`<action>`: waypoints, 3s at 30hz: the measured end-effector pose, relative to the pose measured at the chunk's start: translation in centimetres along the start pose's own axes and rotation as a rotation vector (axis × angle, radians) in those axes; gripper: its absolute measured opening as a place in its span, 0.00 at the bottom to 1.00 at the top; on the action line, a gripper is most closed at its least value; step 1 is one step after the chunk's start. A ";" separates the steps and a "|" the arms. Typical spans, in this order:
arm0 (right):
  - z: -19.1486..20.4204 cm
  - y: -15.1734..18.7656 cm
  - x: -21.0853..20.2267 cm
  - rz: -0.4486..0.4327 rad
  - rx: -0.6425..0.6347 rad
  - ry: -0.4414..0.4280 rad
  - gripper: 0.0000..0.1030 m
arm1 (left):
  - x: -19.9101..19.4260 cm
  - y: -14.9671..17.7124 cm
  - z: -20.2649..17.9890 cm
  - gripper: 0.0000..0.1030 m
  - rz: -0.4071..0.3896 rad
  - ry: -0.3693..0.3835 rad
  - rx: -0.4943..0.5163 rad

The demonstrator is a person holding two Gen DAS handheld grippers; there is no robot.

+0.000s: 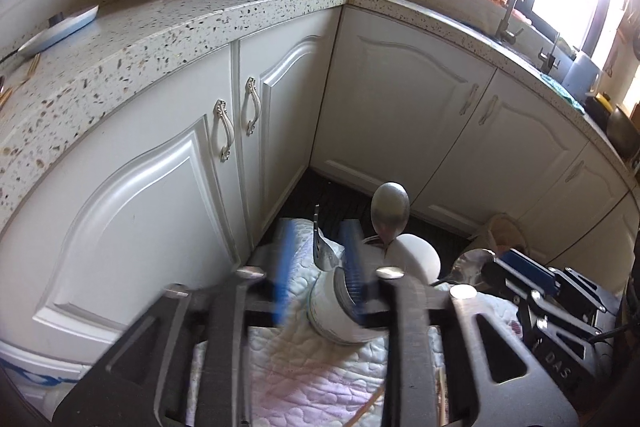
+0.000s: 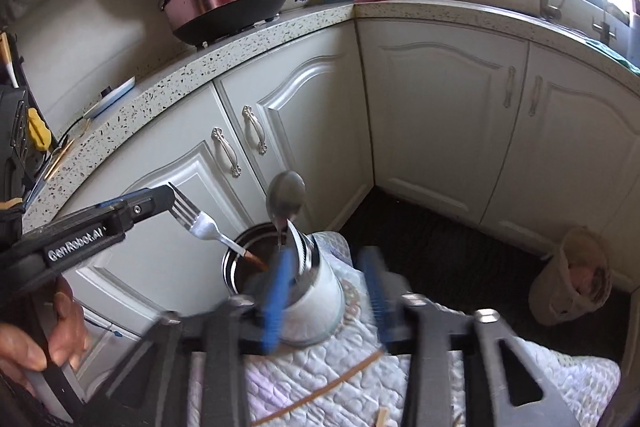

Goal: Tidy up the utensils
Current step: 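Open both tools over the white jar, dropping fork and spoon inside, then move both open tools back over the chopsticks on the quilt, then close the right tool on wooden chopsticks while the left tool closes on another chopstick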

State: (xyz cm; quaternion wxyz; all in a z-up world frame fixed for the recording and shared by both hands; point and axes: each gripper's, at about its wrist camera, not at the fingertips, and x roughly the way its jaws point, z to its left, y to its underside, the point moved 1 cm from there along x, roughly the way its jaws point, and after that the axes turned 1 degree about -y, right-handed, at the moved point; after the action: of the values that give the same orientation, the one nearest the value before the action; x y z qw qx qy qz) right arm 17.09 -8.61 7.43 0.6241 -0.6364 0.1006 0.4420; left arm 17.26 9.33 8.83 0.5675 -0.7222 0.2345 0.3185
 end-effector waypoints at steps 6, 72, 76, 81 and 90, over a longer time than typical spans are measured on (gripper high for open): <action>-1.1 2.1 -2.3 0.010 0.037 -0.010 0.39 | -2.1 1.3 -0.3 0.43 -0.011 0.012 0.011; -12.8 18.8 -2.0 0.290 0.288 0.135 0.42 | 8.8 15.1 -14.0 0.54 0.386 0.092 0.412; -13.1 18.5 -1.0 0.289 0.285 0.146 0.42 | 10.4 14.6 -14.7 0.54 0.393 0.075 0.416; -13.2 17.8 0.3 0.292 0.267 0.139 0.42 | 12.1 14.1 -15.6 0.54 0.393 0.054 0.418; -13.4 17.5 2.4 0.322 0.231 0.145 0.32 | 15.2 13.5 -17.0 0.54 0.397 -0.003 0.439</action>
State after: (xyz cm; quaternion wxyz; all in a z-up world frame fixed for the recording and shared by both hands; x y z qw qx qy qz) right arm 12.47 -23.00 -8.80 0.6054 -0.5665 0.2956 0.4746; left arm 21.51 -10.16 -8.63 0.6372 -0.5215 0.4336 0.3661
